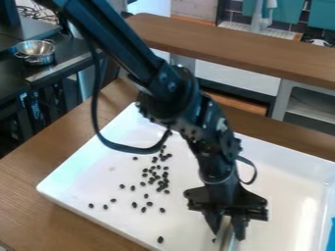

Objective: Sweep into pile

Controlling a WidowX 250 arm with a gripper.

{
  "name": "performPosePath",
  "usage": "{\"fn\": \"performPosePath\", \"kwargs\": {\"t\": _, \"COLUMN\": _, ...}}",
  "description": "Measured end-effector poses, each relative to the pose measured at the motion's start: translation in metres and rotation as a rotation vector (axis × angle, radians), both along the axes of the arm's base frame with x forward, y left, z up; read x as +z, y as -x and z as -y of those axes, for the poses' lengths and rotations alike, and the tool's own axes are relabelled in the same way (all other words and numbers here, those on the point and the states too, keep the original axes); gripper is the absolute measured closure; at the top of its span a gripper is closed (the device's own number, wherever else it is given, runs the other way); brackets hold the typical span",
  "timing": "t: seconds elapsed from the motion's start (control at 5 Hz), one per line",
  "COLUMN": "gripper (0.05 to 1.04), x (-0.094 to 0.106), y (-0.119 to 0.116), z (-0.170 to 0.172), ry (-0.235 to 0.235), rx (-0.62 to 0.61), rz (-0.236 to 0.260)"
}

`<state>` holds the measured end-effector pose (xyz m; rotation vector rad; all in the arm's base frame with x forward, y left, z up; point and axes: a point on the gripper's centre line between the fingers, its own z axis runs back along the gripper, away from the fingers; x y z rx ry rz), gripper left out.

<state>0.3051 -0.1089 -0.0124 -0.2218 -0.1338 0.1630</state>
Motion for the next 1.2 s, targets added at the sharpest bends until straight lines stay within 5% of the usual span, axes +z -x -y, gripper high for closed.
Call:
{"fn": "performPosePath", "kwargs": {"t": 0.4, "gripper": 0.701, "x": -0.003, "y": -0.004, "z": -0.022, "ry": -0.083, "rx": -0.052, "rz": 0.041}}
{"fn": "performPosePath", "kwargs": {"t": 1.2, "gripper": 0.702, "x": -0.006, "y": -0.018, "z": -0.125, "ry": -0.189, "rx": -0.014, "rz": -0.03}}
